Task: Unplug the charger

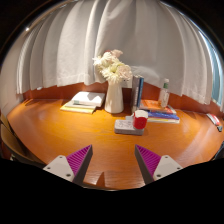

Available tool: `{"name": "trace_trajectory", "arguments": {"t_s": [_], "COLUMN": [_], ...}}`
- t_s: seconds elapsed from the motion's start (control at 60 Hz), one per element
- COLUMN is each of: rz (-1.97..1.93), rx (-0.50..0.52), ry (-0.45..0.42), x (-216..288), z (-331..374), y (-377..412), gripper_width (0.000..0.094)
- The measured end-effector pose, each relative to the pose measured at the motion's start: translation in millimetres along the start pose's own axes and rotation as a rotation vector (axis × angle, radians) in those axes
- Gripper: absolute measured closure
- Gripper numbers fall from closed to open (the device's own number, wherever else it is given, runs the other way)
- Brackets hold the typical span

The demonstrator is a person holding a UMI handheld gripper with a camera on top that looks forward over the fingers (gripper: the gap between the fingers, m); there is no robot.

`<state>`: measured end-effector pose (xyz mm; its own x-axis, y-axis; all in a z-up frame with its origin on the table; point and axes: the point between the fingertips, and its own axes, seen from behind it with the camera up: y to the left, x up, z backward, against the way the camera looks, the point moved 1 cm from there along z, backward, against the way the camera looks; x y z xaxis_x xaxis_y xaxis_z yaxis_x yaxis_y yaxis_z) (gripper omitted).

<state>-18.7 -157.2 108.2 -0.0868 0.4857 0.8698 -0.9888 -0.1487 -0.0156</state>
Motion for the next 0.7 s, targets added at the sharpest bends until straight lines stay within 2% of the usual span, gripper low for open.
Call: {"name": "trace_trajectory", "arguments": {"t_s": [0.233,0.433,0.483,0.533,0.55,0.7], "rz": [-0.069,-0.063,-0.055,-0.057,-0.059,-0.083], "rx": [-0.101,-0.151,-0.136,-0.134,-0.141,-0.139], "ry": [-0.011,-0.073,-0.113,-0.128,-0.1,-0.083], "x": [18,46,55,53,52,53], "z": [-98,-176,-192,-208,-208,-208], "y": [-85,-124,-123,-124,-126,-125], "gripper_width": [0.0067,0.0089,0.0188,0.038,0.0424,0.0493]}}
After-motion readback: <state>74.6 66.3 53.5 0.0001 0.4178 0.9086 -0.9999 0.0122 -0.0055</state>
